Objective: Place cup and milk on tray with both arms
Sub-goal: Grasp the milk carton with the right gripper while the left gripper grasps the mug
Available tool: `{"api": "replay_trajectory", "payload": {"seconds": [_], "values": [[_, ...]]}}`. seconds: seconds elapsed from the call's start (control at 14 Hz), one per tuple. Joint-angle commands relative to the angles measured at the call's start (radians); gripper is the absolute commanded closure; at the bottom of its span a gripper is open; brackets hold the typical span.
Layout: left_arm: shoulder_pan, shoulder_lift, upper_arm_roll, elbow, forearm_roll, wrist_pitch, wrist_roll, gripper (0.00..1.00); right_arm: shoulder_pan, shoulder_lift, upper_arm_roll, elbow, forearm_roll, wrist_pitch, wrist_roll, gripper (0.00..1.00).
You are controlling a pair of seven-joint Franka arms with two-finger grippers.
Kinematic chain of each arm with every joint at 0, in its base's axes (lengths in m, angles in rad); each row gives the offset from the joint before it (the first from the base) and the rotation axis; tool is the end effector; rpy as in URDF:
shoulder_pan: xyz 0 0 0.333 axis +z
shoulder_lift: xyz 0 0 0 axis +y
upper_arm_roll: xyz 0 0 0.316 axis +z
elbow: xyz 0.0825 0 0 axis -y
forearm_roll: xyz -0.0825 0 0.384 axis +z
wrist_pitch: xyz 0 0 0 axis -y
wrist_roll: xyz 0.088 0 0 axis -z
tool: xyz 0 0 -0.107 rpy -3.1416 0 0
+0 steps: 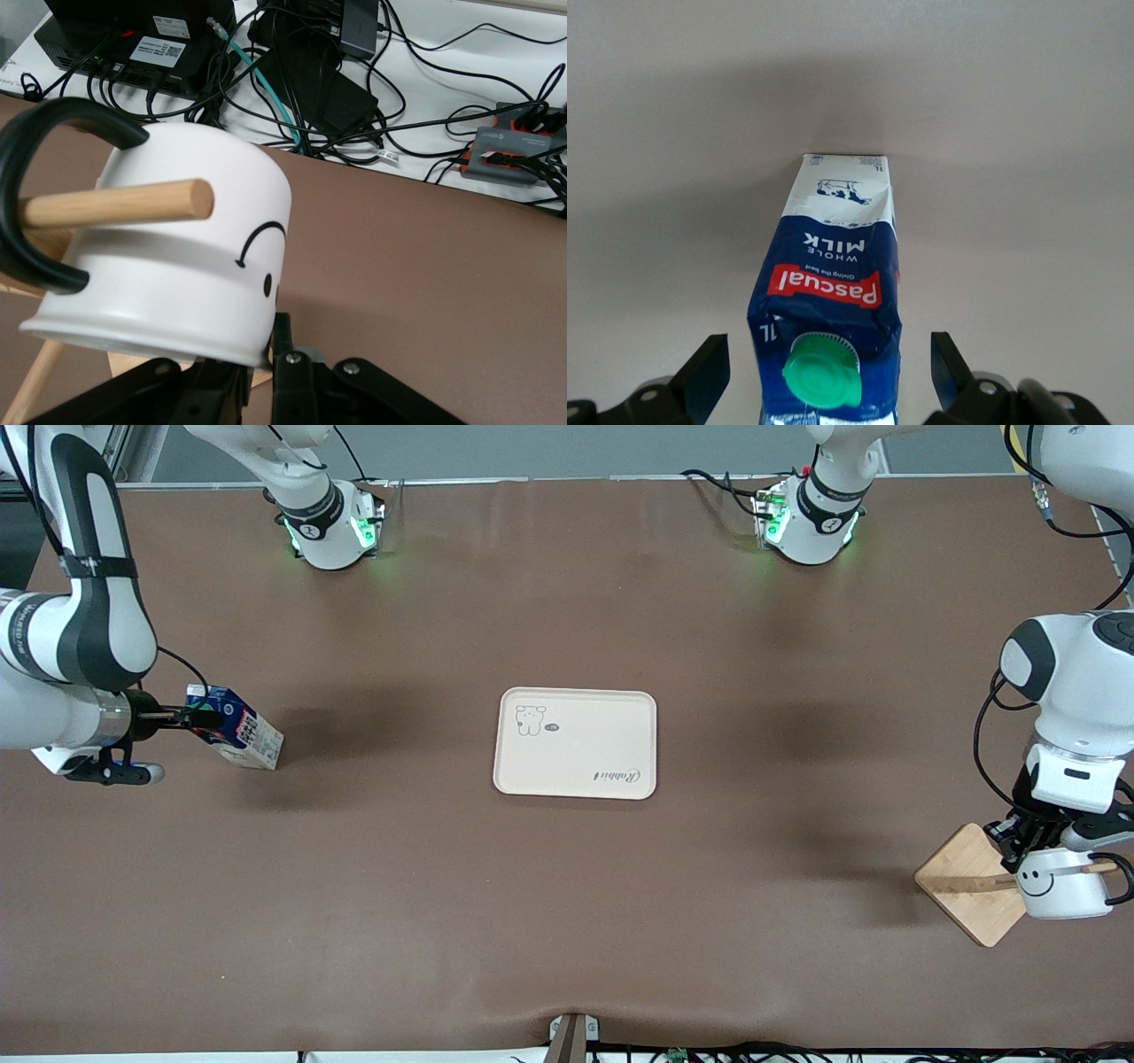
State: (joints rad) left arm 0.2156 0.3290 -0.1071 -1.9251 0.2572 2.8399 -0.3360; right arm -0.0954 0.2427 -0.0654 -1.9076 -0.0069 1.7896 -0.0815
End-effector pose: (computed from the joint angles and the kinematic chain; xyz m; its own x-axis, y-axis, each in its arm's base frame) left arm 0.6584 0.0640 0.3867 0.8021 0.2018 0.5620 0.2290 -0.9732 0.0225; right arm 0.5599 -0.0901 0.3478 0.9329 -0.0711 -0.3530 -0.0788 -0.9969 -0.0073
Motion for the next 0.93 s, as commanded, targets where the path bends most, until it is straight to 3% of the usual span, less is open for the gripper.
{"api": "replay_trajectory", "payload": {"seconds": [0.0, 0.14, 0.21, 0.36, 0.5, 0.57, 0.86], "values": [[-0.015, 0.008, -0.005, 0.009, 0.025, 0.001, -0.017, 1.0, -0.018, -0.039, 0.01, -0.062, 0.001, 0.024, -0.014, 0.0], [-0.034, 0.007, -0.006, 0.011, 0.02, 0.001, -0.017, 1.0, -0.018, -0.039, 0.01, -0.073, 0.002, 0.028, -0.014, 0.0], [-0.047, 0.007, -0.006, 0.011, 0.014, 0.0, -0.017, 1.0, -0.021, -0.039, 0.01, -0.077, 0.005, 0.028, -0.014, 0.19], [-0.05, -0.004, -0.006, 0.011, 0.016, -0.007, -0.017, 1.0, -0.024, -0.039, 0.012, -0.077, 0.005, 0.028, -0.014, 0.42], [-0.065, -0.018, -0.006, 0.009, 0.016, -0.023, -0.017, 1.0, -0.024, -0.039, 0.01, -0.077, 0.005, 0.028, -0.014, 0.45], [-0.077, -0.025, -0.006, 0.011, 0.014, -0.048, -0.017, 1.0, -0.024, -0.039, 0.012, -0.077, 0.005, 0.028, -0.014, 0.56], [-0.133, -0.074, -0.009, 0.052, 0.014, -0.229, -0.038, 1.0, -0.024, -0.039, 0.012, -0.076, 0.007, 0.025, -0.014, 0.62]]}}
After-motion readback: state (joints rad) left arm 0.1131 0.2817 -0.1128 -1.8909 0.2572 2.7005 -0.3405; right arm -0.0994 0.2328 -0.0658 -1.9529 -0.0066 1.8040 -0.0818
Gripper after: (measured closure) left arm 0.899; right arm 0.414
